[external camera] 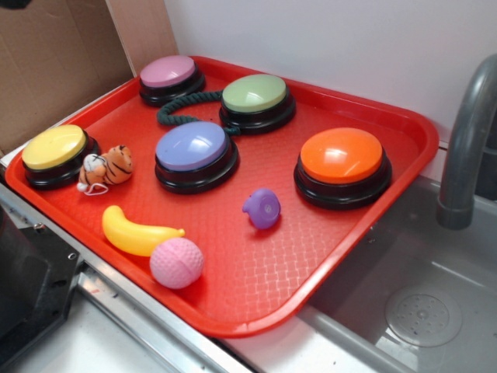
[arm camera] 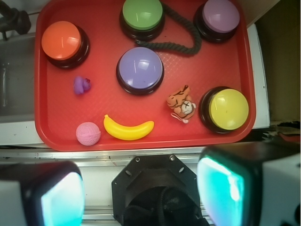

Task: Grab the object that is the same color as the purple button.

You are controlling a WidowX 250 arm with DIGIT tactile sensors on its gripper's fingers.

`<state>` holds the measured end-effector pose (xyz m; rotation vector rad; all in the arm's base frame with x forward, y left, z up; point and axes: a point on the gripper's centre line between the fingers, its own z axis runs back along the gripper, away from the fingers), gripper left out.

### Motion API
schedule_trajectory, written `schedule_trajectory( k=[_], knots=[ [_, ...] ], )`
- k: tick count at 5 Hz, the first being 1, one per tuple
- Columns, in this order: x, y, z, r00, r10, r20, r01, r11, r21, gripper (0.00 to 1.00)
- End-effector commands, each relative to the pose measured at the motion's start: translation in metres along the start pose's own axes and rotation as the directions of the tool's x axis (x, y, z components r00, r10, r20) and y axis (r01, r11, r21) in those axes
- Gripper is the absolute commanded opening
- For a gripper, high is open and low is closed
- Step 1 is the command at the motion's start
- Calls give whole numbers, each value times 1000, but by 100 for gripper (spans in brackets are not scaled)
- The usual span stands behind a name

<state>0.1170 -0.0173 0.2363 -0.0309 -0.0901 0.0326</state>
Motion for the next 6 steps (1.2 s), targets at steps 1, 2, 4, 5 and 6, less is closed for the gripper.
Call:
schedule_trajectory(
  k=[1, 2, 4, 5, 6],
  knots=[
    [0, 0, 0, 1000, 0, 0, 0, 1000, 0, 100],
    [11, -17, -15, 1000, 27, 14, -26, 998, -52, 100],
    [51, -67, -74, 984, 153, 92, -144, 985, -95, 100],
    [67, -79, -104, 953, 245, 178, -243, 969, -34, 100],
    [75, -83, -131, 935, 292, 199, -294, 956, -21, 100]
  ],
)
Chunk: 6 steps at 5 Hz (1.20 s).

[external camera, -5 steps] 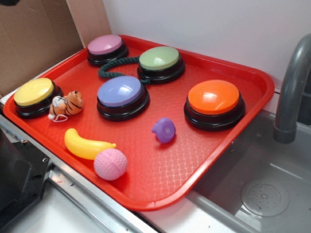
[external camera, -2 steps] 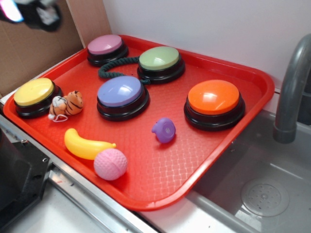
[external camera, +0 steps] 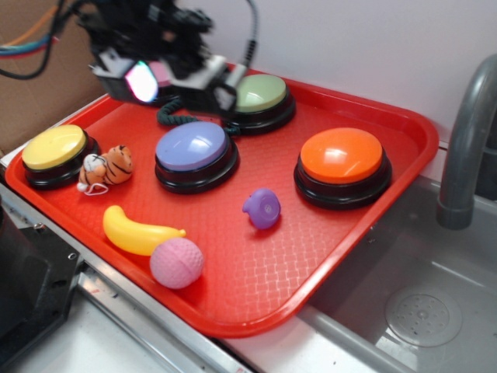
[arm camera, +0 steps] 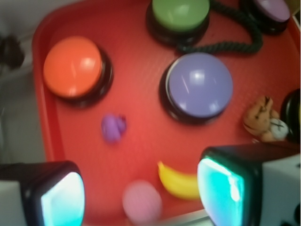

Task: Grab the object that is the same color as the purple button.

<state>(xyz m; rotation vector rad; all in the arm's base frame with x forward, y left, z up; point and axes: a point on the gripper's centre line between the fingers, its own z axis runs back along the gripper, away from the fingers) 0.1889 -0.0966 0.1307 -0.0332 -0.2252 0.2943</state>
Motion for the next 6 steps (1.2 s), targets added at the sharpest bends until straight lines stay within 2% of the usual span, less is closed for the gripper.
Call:
schedule_trajectory(
  k=[1, 2, 3, 4, 5, 6],
  knots=[
    [13, -13, -53, 994, 98, 57, -98, 995, 0, 100],
    [13, -15, -75, 989, 139, 42, -138, 990, -29, 100],
    [12, -17, -90, 990, 138, 18, -136, 987, -82, 100],
    [11, -20, -102, 992, 119, -33, -121, 990, -69, 19],
    [10, -25, -110, 995, 95, -41, -98, 993, -61, 1],
    [11, -25, -99, 998, 55, -32, -57, 997, -53, 0]
  ],
)
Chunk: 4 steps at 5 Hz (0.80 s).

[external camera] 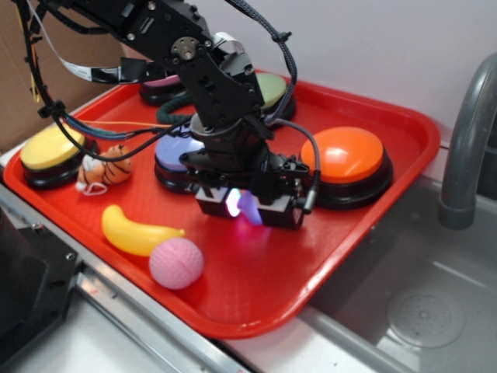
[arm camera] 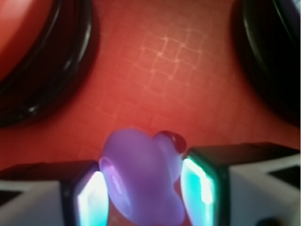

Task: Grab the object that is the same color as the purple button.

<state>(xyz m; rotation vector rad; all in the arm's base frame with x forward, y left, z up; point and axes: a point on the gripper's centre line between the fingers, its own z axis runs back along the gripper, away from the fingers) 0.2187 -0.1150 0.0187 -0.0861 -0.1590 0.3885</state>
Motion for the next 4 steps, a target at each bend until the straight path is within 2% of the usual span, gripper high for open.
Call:
schedule_trajectory(
  k=[1, 2, 3, 4],
  knots=[
    [17, 0, 40, 995, -88, 41, 88, 996, 0, 0],
    [33, 23, 78, 985, -171, 10, 171, 985, -12, 4],
    [52, 58, 107, 981, -194, 4, 194, 981, -7, 0],
    [63, 91, 131, 981, -185, 58, 184, 983, 21, 0]
  ],
)
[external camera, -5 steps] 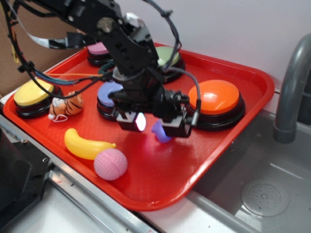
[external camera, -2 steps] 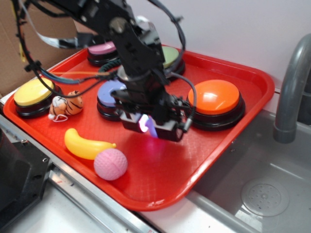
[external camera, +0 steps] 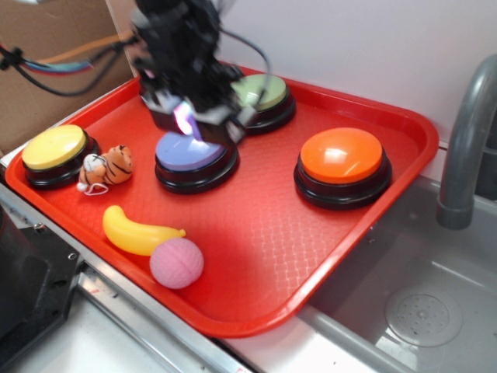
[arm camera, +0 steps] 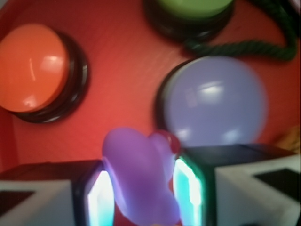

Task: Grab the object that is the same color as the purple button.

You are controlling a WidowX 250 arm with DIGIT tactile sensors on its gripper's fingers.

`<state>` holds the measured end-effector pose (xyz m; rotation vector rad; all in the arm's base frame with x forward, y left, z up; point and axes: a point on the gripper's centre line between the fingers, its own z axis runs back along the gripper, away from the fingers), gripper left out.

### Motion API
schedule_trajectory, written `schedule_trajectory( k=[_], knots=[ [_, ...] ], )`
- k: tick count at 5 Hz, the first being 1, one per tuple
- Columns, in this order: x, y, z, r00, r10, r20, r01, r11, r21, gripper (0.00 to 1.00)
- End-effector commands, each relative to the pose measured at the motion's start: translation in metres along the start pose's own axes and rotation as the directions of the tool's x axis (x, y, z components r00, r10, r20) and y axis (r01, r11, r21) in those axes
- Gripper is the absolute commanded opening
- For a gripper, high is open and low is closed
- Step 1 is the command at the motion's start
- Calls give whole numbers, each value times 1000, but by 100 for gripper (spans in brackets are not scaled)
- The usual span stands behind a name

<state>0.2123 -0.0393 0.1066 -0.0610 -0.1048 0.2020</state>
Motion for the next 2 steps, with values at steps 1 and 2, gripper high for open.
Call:
schedule_trajectory(
  k=[1, 2],
  knots=[
    [19, 61, 53, 997, 10, 79, -11, 1000, 10, 0],
    [20, 77, 55, 999, 6, -32, -6, 1000, 0, 0]
  ],
)
